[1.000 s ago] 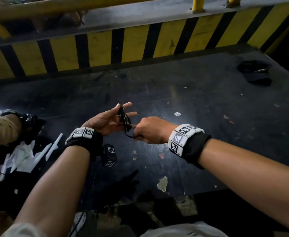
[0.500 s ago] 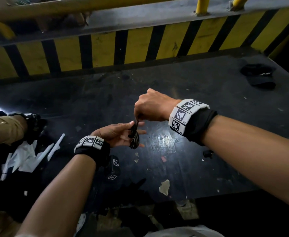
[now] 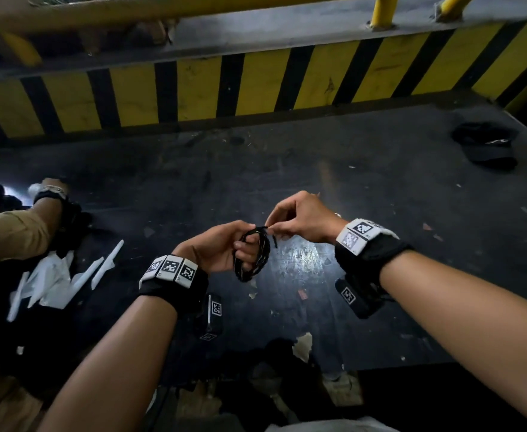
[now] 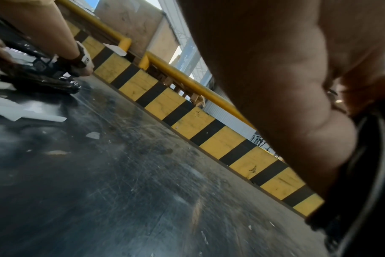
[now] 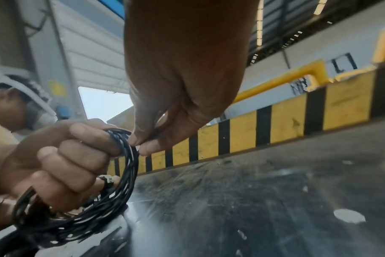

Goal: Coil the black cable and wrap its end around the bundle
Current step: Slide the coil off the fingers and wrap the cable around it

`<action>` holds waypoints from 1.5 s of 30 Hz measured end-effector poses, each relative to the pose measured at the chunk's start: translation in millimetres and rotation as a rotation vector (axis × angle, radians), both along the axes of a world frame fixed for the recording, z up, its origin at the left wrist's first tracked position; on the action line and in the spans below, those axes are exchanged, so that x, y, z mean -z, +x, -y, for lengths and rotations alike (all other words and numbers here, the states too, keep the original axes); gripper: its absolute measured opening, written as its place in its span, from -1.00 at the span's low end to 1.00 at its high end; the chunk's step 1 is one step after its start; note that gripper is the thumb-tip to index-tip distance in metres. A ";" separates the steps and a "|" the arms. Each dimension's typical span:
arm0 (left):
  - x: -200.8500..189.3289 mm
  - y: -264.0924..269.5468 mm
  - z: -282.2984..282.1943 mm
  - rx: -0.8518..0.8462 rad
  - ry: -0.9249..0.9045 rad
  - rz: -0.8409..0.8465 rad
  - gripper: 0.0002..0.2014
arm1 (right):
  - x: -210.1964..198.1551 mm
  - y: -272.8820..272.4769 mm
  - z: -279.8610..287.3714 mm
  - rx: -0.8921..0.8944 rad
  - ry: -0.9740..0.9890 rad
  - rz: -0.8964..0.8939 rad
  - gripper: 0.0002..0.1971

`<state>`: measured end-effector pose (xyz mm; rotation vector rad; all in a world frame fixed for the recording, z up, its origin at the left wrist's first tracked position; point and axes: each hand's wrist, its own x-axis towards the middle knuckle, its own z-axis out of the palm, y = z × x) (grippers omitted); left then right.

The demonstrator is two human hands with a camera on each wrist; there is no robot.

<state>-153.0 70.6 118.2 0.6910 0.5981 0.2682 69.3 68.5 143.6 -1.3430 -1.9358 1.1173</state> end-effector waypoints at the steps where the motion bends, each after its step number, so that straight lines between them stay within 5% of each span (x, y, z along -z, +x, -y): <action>1: -0.5 2.5 -1.3 -0.005 0.001 -0.031 -0.68 | 6.1 0.5 2.5 0.031 -0.046 -0.079 -0.89; 7: 2.1 17.8 -7.3 -0.093 -0.014 -0.098 -0.61 | 21.0 9.1 15.3 0.136 -0.204 -0.329 -0.81; 19: 10.6 61.9 -9.6 -0.314 0.002 -0.179 -0.57 | 44.3 28.1 26.9 0.239 -0.254 -0.425 -0.88; 30: 27.8 108.4 5.5 -0.467 0.174 -0.486 -0.66 | 66.0 56.4 26.9 0.297 -0.084 -0.198 -0.80; 37: 35.0 138.2 15.3 -0.377 0.250 -0.530 -0.60 | 75.7 86.8 37.1 0.233 -0.298 -0.262 -0.45; 41: 33.6 150.3 21.9 -0.334 0.213 -0.542 -0.62 | 73.1 103.3 44.3 0.079 -0.455 -0.247 -0.60; 45: 32.6 164.1 30.3 -0.376 0.240 -0.613 -0.64 | 72.2 117.1 50.6 0.108 -0.477 -0.241 -0.71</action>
